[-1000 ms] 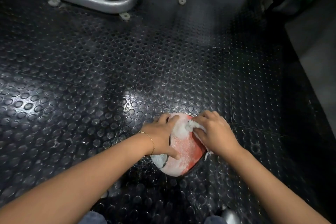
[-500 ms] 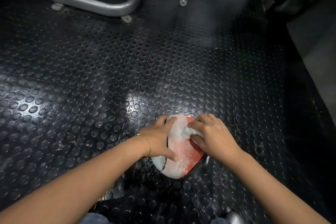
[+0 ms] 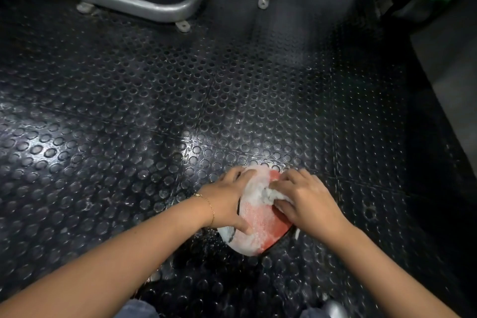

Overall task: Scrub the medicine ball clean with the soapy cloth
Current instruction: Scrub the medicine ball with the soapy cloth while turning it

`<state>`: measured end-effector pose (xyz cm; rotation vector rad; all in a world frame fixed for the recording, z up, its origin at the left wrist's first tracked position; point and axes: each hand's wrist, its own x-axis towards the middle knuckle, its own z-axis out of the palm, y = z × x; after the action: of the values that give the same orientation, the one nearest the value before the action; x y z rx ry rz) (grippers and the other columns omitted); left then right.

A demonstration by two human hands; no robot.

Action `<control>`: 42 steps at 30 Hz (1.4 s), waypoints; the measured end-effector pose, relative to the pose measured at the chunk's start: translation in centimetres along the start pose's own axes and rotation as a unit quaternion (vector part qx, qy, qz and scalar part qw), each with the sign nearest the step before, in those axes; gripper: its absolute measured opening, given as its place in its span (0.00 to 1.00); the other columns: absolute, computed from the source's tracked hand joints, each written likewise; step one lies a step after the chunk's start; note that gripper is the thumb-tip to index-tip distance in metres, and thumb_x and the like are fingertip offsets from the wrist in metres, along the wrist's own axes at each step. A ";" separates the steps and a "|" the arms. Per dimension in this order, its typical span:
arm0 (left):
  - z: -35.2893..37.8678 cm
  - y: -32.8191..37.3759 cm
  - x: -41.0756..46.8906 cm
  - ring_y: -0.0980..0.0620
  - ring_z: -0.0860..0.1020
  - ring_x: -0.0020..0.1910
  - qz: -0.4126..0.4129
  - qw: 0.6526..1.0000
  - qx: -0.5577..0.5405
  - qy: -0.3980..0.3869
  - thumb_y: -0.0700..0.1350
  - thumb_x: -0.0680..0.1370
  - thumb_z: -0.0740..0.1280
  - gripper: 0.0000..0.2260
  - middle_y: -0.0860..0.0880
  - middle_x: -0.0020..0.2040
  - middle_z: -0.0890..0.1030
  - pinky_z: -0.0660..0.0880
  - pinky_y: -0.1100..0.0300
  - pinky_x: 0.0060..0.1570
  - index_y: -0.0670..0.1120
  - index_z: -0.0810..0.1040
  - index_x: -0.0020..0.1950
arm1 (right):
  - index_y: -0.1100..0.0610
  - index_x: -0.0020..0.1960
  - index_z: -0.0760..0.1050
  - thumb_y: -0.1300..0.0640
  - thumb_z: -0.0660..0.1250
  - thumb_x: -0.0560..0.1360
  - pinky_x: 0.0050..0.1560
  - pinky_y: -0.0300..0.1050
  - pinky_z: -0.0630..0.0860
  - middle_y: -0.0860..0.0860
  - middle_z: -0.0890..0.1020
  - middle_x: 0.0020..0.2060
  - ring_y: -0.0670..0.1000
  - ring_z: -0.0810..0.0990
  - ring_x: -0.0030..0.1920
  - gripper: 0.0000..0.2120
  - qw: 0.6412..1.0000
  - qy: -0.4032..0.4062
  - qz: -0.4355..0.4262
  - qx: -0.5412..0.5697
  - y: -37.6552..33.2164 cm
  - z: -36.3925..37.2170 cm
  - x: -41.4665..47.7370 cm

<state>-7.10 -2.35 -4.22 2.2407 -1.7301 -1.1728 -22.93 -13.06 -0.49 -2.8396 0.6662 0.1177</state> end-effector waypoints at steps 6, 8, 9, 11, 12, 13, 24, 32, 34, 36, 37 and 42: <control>-0.5 0.4 0.8 0.49 0.65 0.70 -0.029 0.999 -0.014 0.009 0.64 0.66 0.72 0.52 0.56 0.76 0.44 0.71 0.55 0.60 0.56 0.40 0.76 | 0.54 0.47 0.81 0.58 0.78 0.58 0.38 0.48 0.74 0.51 0.79 0.39 0.54 0.77 0.39 0.18 0.998 0.044 0.031 -0.040 0.0 0.2 1.2; -0.6 0.4 1.2 0.49 0.67 0.68 -0.037 0.999 -0.034 0.013 0.64 0.65 0.73 0.52 0.56 0.76 0.47 0.71 0.57 0.57 0.57 0.41 0.77 | 0.54 0.46 0.81 0.56 0.78 0.56 0.37 0.48 0.74 0.50 0.79 0.39 0.53 0.77 0.39 0.19 0.998 0.048 0.011 -0.026 -0.3 0.4 0.2; -0.6 0.4 1.3 0.49 0.67 0.68 -0.040 0.998 -0.042 0.015 0.64 0.65 0.72 0.52 0.56 0.76 0.47 0.71 0.57 0.56 0.57 0.41 0.77 | 0.53 0.46 0.81 0.56 0.78 0.56 0.37 0.48 0.75 0.50 0.79 0.39 0.53 0.78 0.39 0.18 0.999 0.048 0.009 -0.020 -0.4 0.3 -0.2; -0.4 0.8 1.5 0.48 0.67 0.68 -0.048 0.998 -0.033 0.018 0.65 0.65 0.71 0.52 0.56 0.76 0.46 0.71 0.58 0.52 0.56 0.40 0.77 | 0.54 0.46 0.81 0.56 0.78 0.57 0.38 0.49 0.75 0.50 0.79 0.39 0.54 0.78 0.39 0.18 0.998 0.058 0.019 -0.027 0.1 0.3 0.1; -0.3 1.1 1.6 0.48 0.66 0.68 -0.051 0.998 -0.019 0.020 0.66 0.66 0.71 0.52 0.55 0.76 0.45 0.71 0.59 0.51 0.55 0.39 0.77 | 0.54 0.47 0.81 0.56 0.77 0.58 0.39 0.49 0.75 0.51 0.79 0.40 0.54 0.78 0.40 0.17 0.997 0.062 0.033 -0.033 0.4 0.3 0.6; -0.2 1.4 1.6 0.48 0.66 0.69 -0.054 0.998 -0.009 0.021 0.66 0.66 0.71 0.53 0.55 0.76 0.46 0.70 0.58 0.51 0.55 0.39 0.77 | 0.55 0.48 0.81 0.57 0.76 0.60 0.41 0.49 0.74 0.52 0.79 0.40 0.55 0.77 0.41 0.16 0.996 0.062 0.048 -0.034 0.6 0.3 1.0; -0.3 2.0 1.4 0.49 0.69 0.65 -0.036 0.999 0.013 0.016 0.65 0.66 0.71 0.52 0.55 0.74 0.47 0.69 0.57 0.52 0.55 0.39 0.76 | 0.55 0.48 0.81 0.57 0.75 0.61 0.40 0.49 0.74 0.51 0.79 0.41 0.54 0.77 0.40 0.15 0.997 0.059 0.030 -0.026 0.8 0.1 0.5; -0.4 1.2 1.1 0.50 0.69 0.65 -0.023 1.000 0.003 0.014 0.64 0.65 0.73 0.53 0.57 0.75 0.44 0.70 0.57 0.59 0.57 0.40 0.76 | 0.53 0.48 0.81 0.56 0.76 0.60 0.38 0.48 0.74 0.49 0.78 0.41 0.53 0.77 0.40 0.16 0.999 0.028 -0.016 -0.008 0.3 0.4 -0.5; 0.0 1.4 1.0 0.48 0.67 0.66 -0.018 1.000 0.010 0.017 0.64 0.66 0.72 0.53 0.56 0.75 0.43 0.70 0.57 0.56 0.56 0.38 0.76 | 0.54 0.50 0.80 0.56 0.74 0.63 0.42 0.49 0.73 0.50 0.79 0.42 0.54 0.77 0.42 0.15 0.999 0.029 -0.002 -0.018 0.5 0.1 0.1; 0.4 1.5 1.1 0.46 0.65 0.68 -0.015 1.000 0.014 0.021 0.65 0.66 0.72 0.53 0.55 0.75 0.43 0.70 0.56 0.57 0.56 0.38 0.76 | 0.53 0.55 0.78 0.55 0.69 0.69 0.49 0.48 0.70 0.51 0.78 0.47 0.54 0.75 0.48 0.15 0.999 0.032 0.020 -0.029 0.9 -0.3 1.4; 0.5 1.5 1.1 0.45 0.65 0.68 -0.013 1.000 0.012 0.023 0.64 0.65 0.72 0.53 0.55 0.75 0.43 0.71 0.55 0.59 0.56 0.38 0.76 | 0.53 0.58 0.76 0.54 0.66 0.72 0.52 0.47 0.68 0.51 0.76 0.50 0.53 0.73 0.51 0.15 0.999 0.022 0.029 -0.029 1.1 -0.4 1.9; 0.6 1.1 0.5 0.48 0.63 0.69 0.004 1.000 0.009 0.029 0.63 0.64 0.74 0.53 0.56 0.73 0.45 0.71 0.52 0.62 0.56 0.40 0.76 | 0.53 0.54 0.79 0.55 0.70 0.69 0.49 0.48 0.70 0.51 0.78 0.47 0.54 0.74 0.48 0.14 1.000 -0.011 0.003 -0.028 0.6 -0.4 1.1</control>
<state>-8.33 -2.96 -4.40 2.2519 -1.7337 -1.0846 -22.18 -14.16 -0.36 -2.8853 0.6775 0.1712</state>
